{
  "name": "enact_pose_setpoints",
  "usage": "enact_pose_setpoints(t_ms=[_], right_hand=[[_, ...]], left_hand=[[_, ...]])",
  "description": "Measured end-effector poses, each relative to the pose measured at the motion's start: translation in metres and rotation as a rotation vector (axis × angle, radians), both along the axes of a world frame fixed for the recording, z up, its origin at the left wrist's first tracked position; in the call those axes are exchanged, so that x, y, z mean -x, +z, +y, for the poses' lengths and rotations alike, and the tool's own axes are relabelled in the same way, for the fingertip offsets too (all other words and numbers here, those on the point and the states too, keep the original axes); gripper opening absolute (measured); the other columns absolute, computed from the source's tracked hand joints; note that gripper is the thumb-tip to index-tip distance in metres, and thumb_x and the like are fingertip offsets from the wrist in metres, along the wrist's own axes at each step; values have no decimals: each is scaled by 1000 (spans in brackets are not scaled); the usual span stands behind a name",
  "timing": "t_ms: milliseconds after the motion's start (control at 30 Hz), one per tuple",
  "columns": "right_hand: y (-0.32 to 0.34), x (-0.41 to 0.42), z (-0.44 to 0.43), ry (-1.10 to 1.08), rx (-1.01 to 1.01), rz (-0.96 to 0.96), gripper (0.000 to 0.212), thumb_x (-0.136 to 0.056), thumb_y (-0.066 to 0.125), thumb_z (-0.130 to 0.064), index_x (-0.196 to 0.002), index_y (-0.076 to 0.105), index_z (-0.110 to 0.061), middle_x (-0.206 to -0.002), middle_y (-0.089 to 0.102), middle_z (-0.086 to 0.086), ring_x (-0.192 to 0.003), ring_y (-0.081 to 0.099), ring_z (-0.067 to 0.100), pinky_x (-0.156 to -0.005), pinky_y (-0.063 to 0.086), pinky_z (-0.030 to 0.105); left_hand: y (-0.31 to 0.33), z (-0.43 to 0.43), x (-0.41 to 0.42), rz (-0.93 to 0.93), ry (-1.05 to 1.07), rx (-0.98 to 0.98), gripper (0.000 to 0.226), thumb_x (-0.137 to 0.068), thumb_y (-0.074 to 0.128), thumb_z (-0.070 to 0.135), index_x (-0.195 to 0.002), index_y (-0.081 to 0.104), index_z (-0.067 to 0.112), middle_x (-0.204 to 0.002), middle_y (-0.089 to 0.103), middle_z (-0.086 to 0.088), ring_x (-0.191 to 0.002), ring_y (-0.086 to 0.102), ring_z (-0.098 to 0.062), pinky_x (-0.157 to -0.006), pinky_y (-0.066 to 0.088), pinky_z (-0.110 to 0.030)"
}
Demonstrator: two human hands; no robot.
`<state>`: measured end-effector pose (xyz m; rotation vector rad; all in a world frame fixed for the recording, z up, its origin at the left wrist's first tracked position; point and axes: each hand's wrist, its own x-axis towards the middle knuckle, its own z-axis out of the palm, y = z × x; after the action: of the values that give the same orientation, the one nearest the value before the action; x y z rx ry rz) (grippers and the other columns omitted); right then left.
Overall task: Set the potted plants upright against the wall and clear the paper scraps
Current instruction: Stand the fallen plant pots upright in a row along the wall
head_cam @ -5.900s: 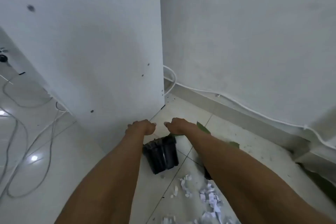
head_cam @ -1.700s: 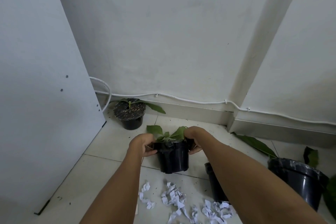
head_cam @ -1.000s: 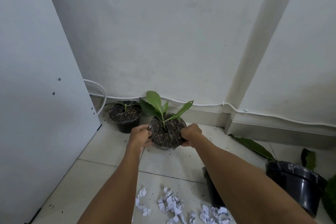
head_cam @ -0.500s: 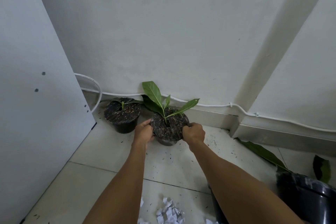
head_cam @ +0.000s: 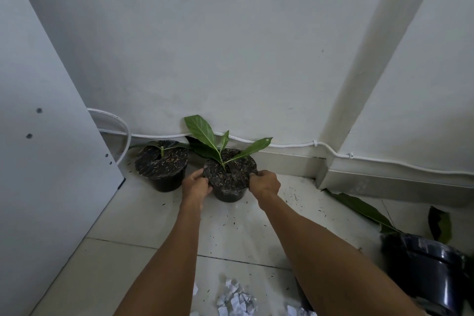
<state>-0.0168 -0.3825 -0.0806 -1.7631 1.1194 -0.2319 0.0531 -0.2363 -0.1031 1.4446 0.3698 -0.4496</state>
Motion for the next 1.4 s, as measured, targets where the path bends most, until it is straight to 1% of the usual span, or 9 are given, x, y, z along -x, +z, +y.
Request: enact_pose_setpoints(t_ms=[133, 233, 467, 700, 867, 1033, 1267, 1333, 1400], right_hand=[[23, 14, -10, 102, 62, 86, 23, -88, 61, -13, -106, 67, -1, -103, 69, 15, -88, 69, 31, -74, 58, 34], [49, 33, -22, 199, 162, 118, 14, -87, 57, -12, -94, 64, -2, -92, 62, 12, -70, 60, 23, -59, 52, 27], [93, 115, -69, 423, 412, 325, 13, -89, 54, -17, -88, 56, -5, -93, 60, 12, -82, 56, 26, -68, 44, 30], [87, 197, -119, 347, 49, 494, 62, -93, 63, -36, -144, 45, -4, -145, 49, 18, -124, 55, 35, -97, 52, 44], [74, 218, -126, 331, -87, 584, 74, -94, 60, -44, -150, 31, -5, -142, 48, 25, -117, 59, 40, -95, 53, 50], [51, 218, -123, 292, -284, 626, 60, -101, 49, -36, -141, 38, 8, -135, 53, 33, -115, 62, 45, -92, 55, 51], [33, 214, -126, 255, -260, 646, 43, -102, 41, -27, -124, 55, 7, -117, 67, 28, -104, 70, 38, -91, 58, 48], [31, 214, -126, 257, -257, 657, 40, -102, 40, -24, -120, 58, 7, -115, 69, 27, -102, 71, 37, -89, 59, 46], [34, 211, -125, 251, -276, 654, 34, -101, 41, -21, -109, 60, 6, -101, 72, 24, -89, 73, 35, -74, 63, 41]], left_hand=[[24, 3, 13, 89, -98, -168, 27, -98, 49, 2, -121, 61, 6, -124, 62, -17, -107, 62, -29, -90, 54, -39], [44, -5, 31, 173, -223, -302, 38, -98, 54, 15, -135, 50, 5, -127, 55, -16, -112, 57, -31, -88, 50, -40], [65, -79, 99, 153, -454, -489, 57, -99, 52, 22, -148, 33, 0, -149, 37, -19, -128, 46, -41, -98, 49, -47], [87, -122, 164, 96, -1003, -751, 52, -104, 46, 24, -151, 32, 5, -154, 34, -22, -131, 47, -41, -106, 44, -48], [72, -111, 155, 263, -936, -738, 59, -101, 50, 31, -145, 38, -6, -145, 47, -25, -123, 57, -40, -101, 50, -45], [53, -102, 157, 368, -885, -579, 56, -101, 54, 22, -145, 37, -9, -144, 50, -23, -125, 58, -35, -96, 54, -35], [53, -113, 166, 446, -958, -575, 36, -102, 48, 9, -134, 53, -8, -138, 58, -18, -129, 56, -26, -46, 55, -22], [49, -118, 164, 426, -943, -591, 34, -103, 42, 3, -133, 54, -9, -139, 57, -18, -131, 55, -25, -52, 56, -20], [47, -121, 163, 402, -915, -599, 35, -103, 37, 0, -133, 53, -11, -140, 55, -20, -132, 53, -26, -79, 56, -21]])
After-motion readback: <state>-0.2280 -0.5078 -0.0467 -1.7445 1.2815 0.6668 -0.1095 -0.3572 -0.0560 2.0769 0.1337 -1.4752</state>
